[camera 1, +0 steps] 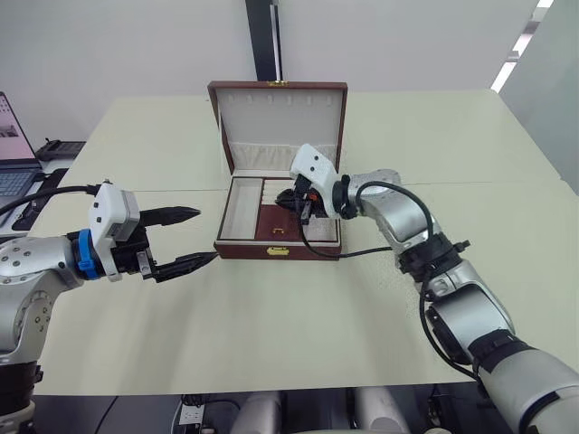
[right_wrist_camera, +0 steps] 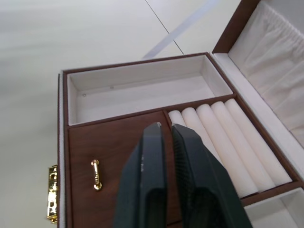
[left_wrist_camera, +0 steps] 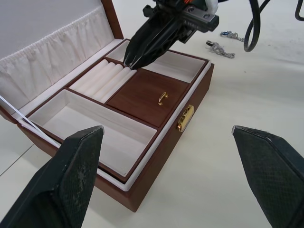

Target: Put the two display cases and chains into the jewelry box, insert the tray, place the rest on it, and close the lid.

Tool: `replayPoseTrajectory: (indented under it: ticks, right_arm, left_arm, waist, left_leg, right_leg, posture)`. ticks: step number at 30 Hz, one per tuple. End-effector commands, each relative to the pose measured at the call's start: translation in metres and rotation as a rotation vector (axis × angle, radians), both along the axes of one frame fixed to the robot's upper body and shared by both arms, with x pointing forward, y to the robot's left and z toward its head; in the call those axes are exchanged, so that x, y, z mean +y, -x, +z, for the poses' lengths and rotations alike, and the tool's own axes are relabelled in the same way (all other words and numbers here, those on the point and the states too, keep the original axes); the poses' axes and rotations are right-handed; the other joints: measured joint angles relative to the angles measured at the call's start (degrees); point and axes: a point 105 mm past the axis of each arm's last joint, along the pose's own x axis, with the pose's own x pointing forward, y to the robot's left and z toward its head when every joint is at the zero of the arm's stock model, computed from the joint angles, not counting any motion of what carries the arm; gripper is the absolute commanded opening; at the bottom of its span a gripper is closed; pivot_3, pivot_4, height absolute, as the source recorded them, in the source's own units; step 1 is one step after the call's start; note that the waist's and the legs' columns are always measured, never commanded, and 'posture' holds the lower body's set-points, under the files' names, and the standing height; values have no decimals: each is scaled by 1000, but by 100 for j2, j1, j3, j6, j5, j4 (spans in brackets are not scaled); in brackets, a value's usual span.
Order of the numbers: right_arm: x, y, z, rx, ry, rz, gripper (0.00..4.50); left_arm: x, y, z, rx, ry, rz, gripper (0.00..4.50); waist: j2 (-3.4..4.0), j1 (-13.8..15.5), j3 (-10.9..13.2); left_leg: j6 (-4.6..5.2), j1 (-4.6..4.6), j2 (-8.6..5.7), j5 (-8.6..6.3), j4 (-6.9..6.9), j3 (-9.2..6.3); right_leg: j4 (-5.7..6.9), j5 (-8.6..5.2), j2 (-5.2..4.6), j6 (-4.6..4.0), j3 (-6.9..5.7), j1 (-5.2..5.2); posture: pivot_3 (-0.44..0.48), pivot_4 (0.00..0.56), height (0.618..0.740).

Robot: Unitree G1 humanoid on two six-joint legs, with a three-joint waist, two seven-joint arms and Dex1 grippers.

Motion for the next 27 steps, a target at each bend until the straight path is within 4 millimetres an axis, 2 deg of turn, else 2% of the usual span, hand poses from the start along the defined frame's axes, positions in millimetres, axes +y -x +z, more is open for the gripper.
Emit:
replayPoseTrajectory:
  ticks: [1, 7, 10, 14, 17, 22, 24, 27]
  right_arm:
    - [2, -3, -6, -17, 26, -22, 17]
    - [-4, 1, -34, 41, 151, -10, 17]
    - [-3, 3, -39, 19, 178, 2, 17]
    - [7, 0, -11, -106, 84, 17, 17]
    - [6, -2, 12, -178, 27, 2, 17]
    - [-3, 12, 40, -246, -78, 27, 17]
    - [-17, 23, 48, -294, -118, 19, 17]
    - [-55, 35, 52, -404, -120, -58, 17]
  left_arm:
    - [0, 1, 13, -58, 5, 6, 4500]
    - [0, 1, 11, -57, 9, 12, 4500]
    - [-1, 1, 9, -57, 12, 14, 4500]
    - [-1, 0, 7, -60, 21, 24, 4500]
    - [0, 0, 5, -60, 31, 40, 4500]
    - [5, -3, 3, -80, 50, 93, 4500]
    - [13, -7, 2, -104, 68, 151, 4500]
    - [33, -12, -3, -133, 105, 272, 4500]
  waist:
    - [0, -14, 0]
    - [1, -33, -5]
    - [0, -32, -10]
    - [0, -38, -10]
    - [1, -63, -10]
    - [1, -71, -10]
    - [-1, -53, -11]
    - [-2, 29, -11]
  left_leg:
    - [0, 0, 0, 0, 0, 0]
    - [0, 3, 0, 0, 0, -1]
    - [0, 6, 0, 0, 0, -1]
    - [0, 7, 0, 0, 0, 0]
    - [-1, 3, 1, 1, 0, 1]
    - [-2, -3, 2, 1, 0, 0]
    - [-2, -3, 2, 1, 0, -1]
    - [-2, -4, -2, 1, 0, 0]
  right_leg:
    - [0, 0, 0, 0, 0, 0]
    - [2, 0, 0, 0, 0, 2]
    - [3, 0, 0, 0, 1, 4]
    - [5, 0, 1, 0, 1, 3]
    - [10, 0, 1, 0, 2, -5]
    - [13, 0, 0, 0, 3, -12]
    - [12, 0, 0, 0, 3, -13]
    - [7, 0, -2, 0, 2, -11]
  posture:
    - [0, 150, 740]
    - [0, 150, 740]
    - [0, 150, 740]
    - [0, 150, 740]
    - [0, 150, 740]
    - [0, 150, 740]
    - [0, 150, 740]
    - [0, 150, 740]
